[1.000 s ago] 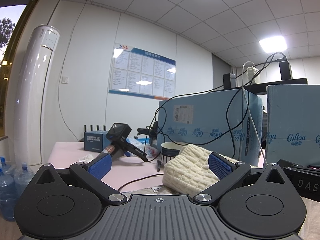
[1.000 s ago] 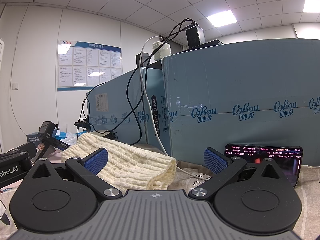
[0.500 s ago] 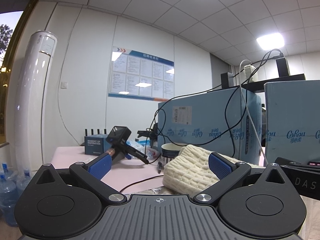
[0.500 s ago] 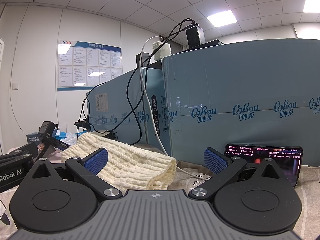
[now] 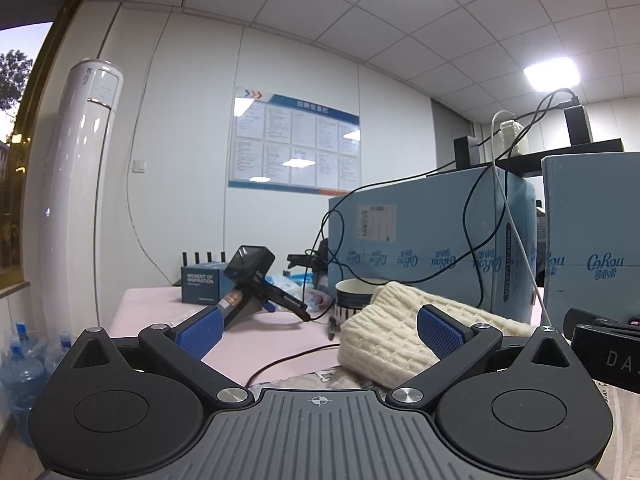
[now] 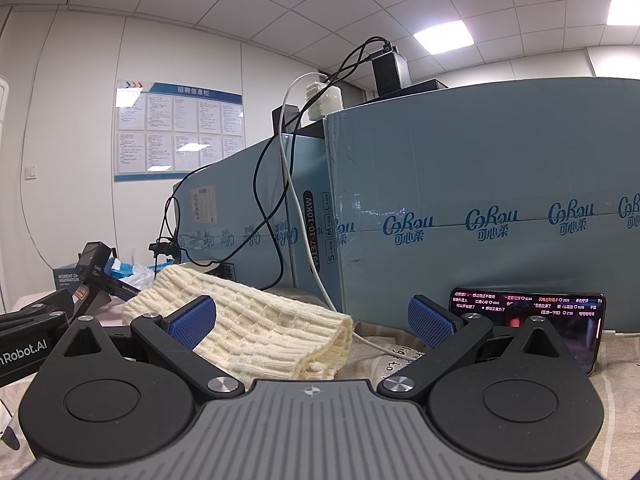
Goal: Fold clothes
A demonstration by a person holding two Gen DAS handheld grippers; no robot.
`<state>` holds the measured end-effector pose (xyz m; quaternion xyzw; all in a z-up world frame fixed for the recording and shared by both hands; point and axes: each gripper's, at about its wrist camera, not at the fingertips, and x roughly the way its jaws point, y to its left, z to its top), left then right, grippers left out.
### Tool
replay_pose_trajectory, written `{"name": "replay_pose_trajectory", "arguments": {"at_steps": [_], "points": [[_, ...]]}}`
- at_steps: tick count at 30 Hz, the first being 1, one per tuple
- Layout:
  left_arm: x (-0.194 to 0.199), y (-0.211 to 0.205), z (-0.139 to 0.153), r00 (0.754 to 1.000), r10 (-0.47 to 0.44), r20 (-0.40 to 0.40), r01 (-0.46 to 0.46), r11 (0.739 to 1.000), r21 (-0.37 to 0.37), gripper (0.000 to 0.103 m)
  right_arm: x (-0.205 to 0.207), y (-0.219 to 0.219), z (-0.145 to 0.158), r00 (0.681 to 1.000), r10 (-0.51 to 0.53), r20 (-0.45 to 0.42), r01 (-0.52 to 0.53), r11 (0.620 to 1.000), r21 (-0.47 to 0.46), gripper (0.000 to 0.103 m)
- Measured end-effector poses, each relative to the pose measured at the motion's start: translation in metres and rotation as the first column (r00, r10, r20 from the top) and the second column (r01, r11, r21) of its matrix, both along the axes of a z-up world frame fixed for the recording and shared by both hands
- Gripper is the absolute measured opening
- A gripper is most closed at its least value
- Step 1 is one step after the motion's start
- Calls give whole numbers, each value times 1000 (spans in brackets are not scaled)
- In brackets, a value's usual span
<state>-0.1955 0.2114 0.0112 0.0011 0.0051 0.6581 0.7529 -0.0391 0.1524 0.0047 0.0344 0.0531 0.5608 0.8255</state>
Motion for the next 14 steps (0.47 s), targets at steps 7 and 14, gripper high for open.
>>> {"name": "replay_pose_trajectory", "arguments": {"at_steps": [7, 14], "points": [[0, -1, 0, 1000, 0, 0, 0, 1000, -4, 103, 0, 0, 0, 1000, 0, 0, 0, 1000, 0, 103], [-1, -1, 0, 1000, -2, 3, 2, 1000, -5, 103, 0, 0, 0, 1000, 0, 0, 0, 1000, -1, 103]]}}
